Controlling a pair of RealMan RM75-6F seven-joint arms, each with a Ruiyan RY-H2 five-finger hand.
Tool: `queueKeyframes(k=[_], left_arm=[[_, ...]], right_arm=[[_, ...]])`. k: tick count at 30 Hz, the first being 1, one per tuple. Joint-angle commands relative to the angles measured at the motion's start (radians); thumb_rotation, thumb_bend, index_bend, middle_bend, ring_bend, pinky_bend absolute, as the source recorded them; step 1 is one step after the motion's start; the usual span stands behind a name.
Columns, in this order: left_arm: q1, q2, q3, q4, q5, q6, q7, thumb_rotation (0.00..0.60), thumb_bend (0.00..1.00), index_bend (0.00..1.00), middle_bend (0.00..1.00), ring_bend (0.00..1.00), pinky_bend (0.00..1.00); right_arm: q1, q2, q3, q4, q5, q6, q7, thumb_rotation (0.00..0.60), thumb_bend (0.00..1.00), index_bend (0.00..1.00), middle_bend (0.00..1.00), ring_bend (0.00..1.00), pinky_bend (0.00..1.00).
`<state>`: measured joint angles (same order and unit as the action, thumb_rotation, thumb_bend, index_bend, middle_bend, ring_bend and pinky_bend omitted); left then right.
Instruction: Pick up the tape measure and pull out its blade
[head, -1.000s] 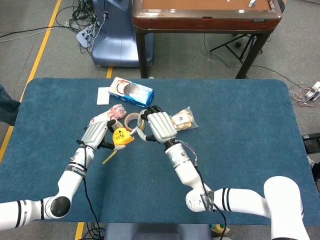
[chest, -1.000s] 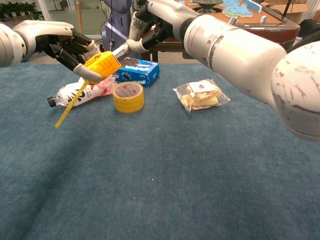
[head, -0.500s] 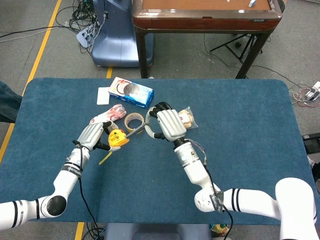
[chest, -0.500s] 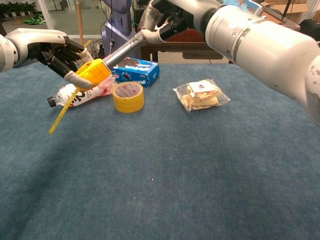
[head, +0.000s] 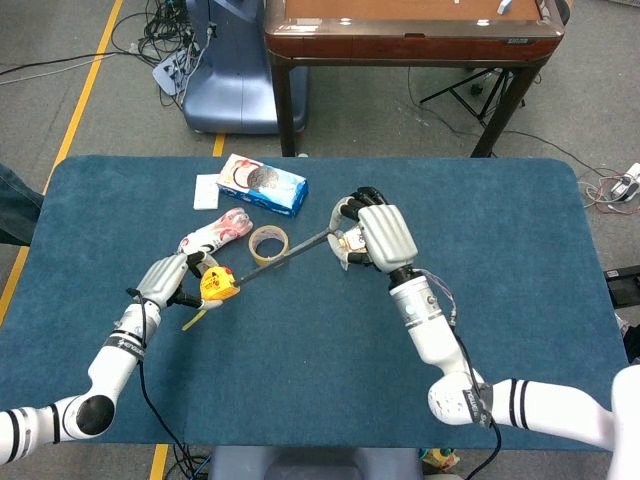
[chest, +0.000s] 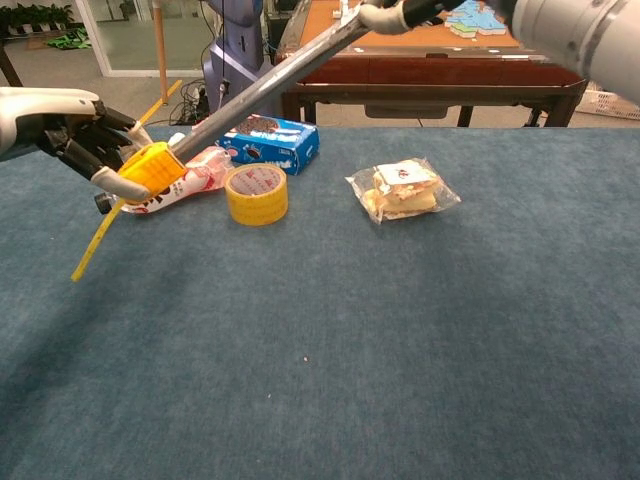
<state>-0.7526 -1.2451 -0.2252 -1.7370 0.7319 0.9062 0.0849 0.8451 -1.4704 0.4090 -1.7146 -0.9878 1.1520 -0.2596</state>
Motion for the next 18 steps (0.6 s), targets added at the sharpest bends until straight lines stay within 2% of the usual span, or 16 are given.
queueKeyframes(k=[1, 11, 18], left_arm=[[0.016, 0.003, 0.009, 0.016, 0.019, -0.012, -0.023, 0.6, 0.17, 0.51, 0.54, 0.38, 0.23], [0.073, 0.029, 0.033, 0.032, 0.081, -0.026, -0.09, 0.6, 0.17, 0.51, 0.54, 0.38, 0.23], [0.087, 0.03, 0.038, 0.033, 0.101, -0.03, -0.103, 0.6, 0.17, 0.51, 0.54, 0.38, 0.23]], right_arm=[[-0.038, 0.065, 0.004, -0.047, -0.012, 0.013, 0.021, 0.6, 0.68, 0.62, 0.42, 0.27, 0.14], [-0.147, 0.235, 0.003, -0.136, -0.031, 0.053, 0.084, 0.6, 0.68, 0.62, 0.42, 0.27, 0.13], [-0.193, 0.296, -0.006, -0.165, -0.036, 0.057, 0.126, 0.6, 0.68, 0.62, 0.42, 0.27, 0.13]])
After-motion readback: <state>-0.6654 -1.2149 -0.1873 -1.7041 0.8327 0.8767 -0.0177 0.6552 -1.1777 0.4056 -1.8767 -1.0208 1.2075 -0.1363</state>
